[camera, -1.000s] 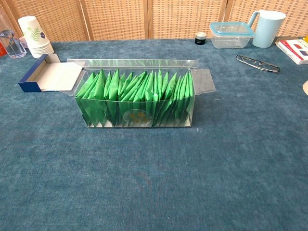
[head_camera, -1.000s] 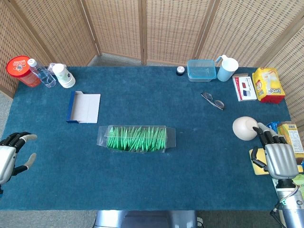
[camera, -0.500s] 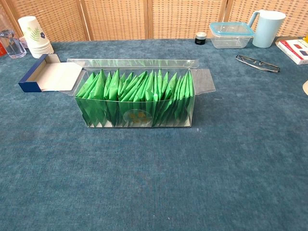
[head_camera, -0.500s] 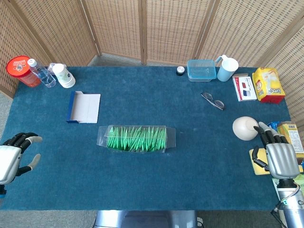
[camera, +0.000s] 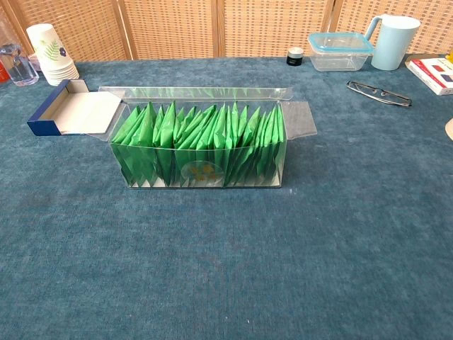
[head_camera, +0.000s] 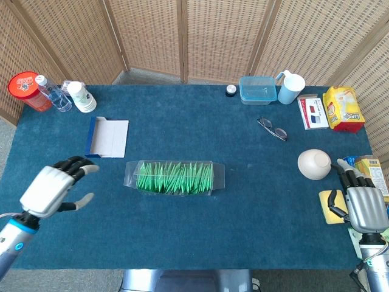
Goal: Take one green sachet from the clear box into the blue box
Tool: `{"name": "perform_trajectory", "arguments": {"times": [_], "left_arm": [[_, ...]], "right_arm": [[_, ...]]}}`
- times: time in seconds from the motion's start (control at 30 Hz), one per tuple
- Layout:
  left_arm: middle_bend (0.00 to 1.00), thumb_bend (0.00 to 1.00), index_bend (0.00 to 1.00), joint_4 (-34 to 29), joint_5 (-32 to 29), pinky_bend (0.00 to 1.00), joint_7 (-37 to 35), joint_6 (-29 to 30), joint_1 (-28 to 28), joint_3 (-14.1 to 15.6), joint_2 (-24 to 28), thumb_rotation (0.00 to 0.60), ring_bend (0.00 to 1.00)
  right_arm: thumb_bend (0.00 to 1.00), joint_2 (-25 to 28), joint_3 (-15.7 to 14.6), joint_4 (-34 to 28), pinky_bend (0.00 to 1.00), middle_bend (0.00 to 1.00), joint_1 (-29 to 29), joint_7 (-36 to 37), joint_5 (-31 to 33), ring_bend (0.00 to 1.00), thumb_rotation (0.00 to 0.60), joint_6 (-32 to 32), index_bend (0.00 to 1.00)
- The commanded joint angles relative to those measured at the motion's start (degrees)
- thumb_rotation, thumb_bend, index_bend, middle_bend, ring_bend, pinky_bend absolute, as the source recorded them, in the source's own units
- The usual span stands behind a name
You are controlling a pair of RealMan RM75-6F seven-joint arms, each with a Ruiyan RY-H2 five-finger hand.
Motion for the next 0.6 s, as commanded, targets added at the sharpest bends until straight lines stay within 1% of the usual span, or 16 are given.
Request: {"name": "perform_trajectory", "arguments": {"times": [0.03, 0.1, 0.17, 0.27, 0.43, 0.53, 0.6], "left_arm": [[0.23, 0.25, 0.22, -1.1, -1.5, 0.42, 3.1, -5.8, -4.9, -1.9, -1.2, 0.399, 0.19], [0.21, 0.25, 0.2, -1.1, -2.7, 0.42, 5.6, -8.9, -7.3, -2.5, -2.6, 0.389, 0.19], [0.21, 0.25, 0.2, -0.9, -4.0, 0.42, 7.1, -10.4, -8.6, -2.9, -3.9, 0.387, 0.18], [0.21, 0.25, 0.2, 0.3, -7.0, 0.42, 10.3, -13.1, -11.2, -3.7, -7.1, 0.403, 0.18], [0.2, 0.25, 0.19, 2.3, -11.1, 0.42, 14.7, -16.2, -14.5, -4.2, -11.9, 0.485, 0.18], [0.2, 0.25, 0.18, 3.5, -13.6, 0.42, 17.6, -17.0, -16.0, -4.3, -14.4, 0.517, 0.18], [0.2, 0.25, 0.18, 4.3, -15.0, 0.42, 19.4, -17.2, -16.9, -4.3, -15.9, 0.526, 0.18]], "right_arm": [[0.72, -0.1, -0.1, 0.1, 0.29, 0.14, -0.2, 0.0, 0.0, 0.18, 0.274, 0.2, 0.13], [0.72, -0.1, 0.0, 0.2, 0.29, 0.14, -0.3, -0.1, 0.2, 0.18, 0.274, 0.4, 0.13], [0.72, -0.2, 0.1, 0.1, 0.29, 0.14, -0.4, -0.3, 0.4, 0.18, 0.274, 0.4, 0.13], [0.72, -0.3, 0.2, 0.0, 0.29, 0.14, -0.2, -0.7, 0.7, 0.18, 0.274, 0.3, 0.13], [0.72, -0.2, 0.5, -0.3, 0.29, 0.14, 0.2, -1.4, 1.2, 0.18, 0.273, -0.4, 0.13], [0.72, 0.0, 0.7, -0.4, 0.29, 0.14, 0.3, -1.6, 1.6, 0.18, 0.274, -0.6, 0.13], [0.72, 0.1, 0.8, -0.5, 0.29, 0.14, 0.2, -1.6, 1.8, 0.18, 0.274, -0.6, 0.13]]}}
